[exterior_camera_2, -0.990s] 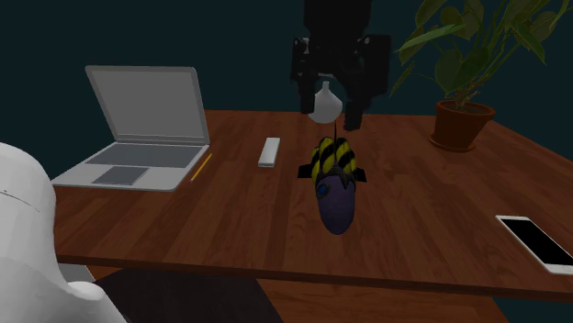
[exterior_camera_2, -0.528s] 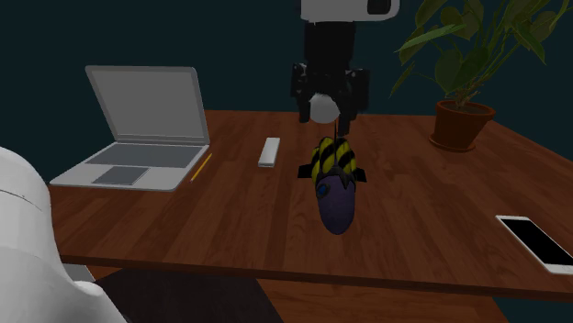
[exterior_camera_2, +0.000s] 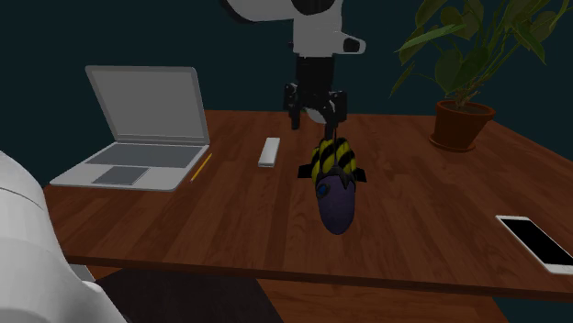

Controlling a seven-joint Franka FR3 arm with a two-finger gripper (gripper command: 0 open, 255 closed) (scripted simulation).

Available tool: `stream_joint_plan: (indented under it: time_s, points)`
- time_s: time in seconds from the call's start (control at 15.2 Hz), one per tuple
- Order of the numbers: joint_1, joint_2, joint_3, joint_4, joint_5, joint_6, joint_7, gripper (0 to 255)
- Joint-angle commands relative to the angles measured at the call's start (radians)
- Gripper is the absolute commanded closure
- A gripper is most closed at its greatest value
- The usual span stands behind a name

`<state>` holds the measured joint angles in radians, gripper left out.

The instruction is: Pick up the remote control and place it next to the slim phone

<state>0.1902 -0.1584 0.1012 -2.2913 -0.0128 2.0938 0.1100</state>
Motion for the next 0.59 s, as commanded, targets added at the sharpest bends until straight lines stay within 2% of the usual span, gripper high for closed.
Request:
stream_joint_plan:
  time_s: [0.0, 0.53]
  points:
    - [0.014, 0.066, 0.015, 0.041, -0.001, 0.028, -0.004, 0]
    - [0.079, 0.309, 0.078, 0.201, -0.031, 0.117, -0.001, 0]
